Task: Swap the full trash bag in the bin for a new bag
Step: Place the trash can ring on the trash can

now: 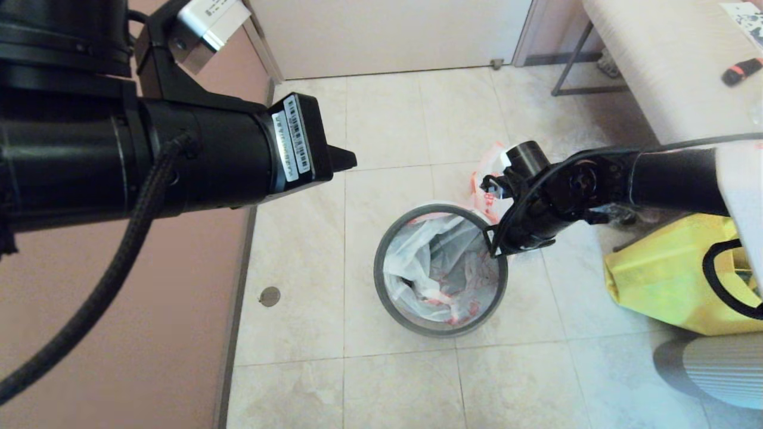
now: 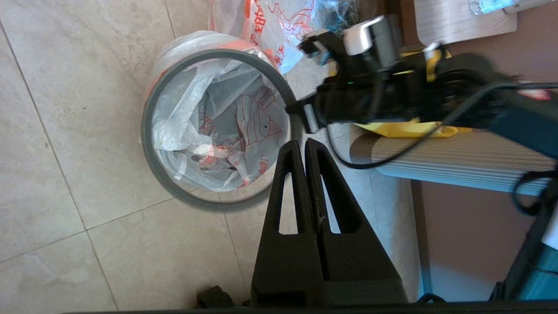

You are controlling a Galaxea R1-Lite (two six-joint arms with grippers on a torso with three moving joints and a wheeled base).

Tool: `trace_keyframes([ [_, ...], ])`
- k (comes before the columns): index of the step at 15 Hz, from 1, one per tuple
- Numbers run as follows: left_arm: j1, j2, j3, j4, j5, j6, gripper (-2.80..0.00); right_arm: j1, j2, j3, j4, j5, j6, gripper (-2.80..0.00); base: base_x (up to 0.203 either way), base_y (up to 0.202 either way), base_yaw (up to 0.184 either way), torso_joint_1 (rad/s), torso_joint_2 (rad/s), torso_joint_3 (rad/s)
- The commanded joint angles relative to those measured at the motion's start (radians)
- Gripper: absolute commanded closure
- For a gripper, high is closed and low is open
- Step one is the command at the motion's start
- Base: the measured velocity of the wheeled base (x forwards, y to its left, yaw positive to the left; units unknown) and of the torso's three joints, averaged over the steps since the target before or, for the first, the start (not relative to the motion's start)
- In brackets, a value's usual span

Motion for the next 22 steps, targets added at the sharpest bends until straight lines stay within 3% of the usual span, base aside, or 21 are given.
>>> trace_keyframes([
  [1,-0.001,-0.001,-0.001,0.008,0.001,-0.003,0.0,0.002,-0.055,0.0,0.017,0.023,0.008,0.0,0.0,0.0,0.0,0.0,0.0,0.0],
  [4,-0.01,-0.005,-0.001,0.014,0.001,-0.003,0.0,0.005,-0.094,0.006,0.068,0.077,0.007,0.0,0.0,0.0,0.0,0.0,0.0,0.0],
  [10,-0.01,0.0,-0.003,0.013,0.001,-0.001,0.0,-0.043,-0.032,0.001,0.01,0.105,0.001,0.0,0.0,0.0,0.0,0.0,0.0,0.0],
  [16,-0.018,0.012,0.0,0.013,0.001,-0.003,0.0,-0.096,0.039,0.006,-0.079,0.106,-0.016,0.0,0.0,0.0,0.0,0.0,0.0,0.0],
  [22,-0.019,0.013,-0.001,0.013,0.001,-0.003,0.0,-0.096,0.1,0.0,-0.165,0.098,-0.016,0.0,0.0,0.0,0.0,0.0,0.0,0.0],
])
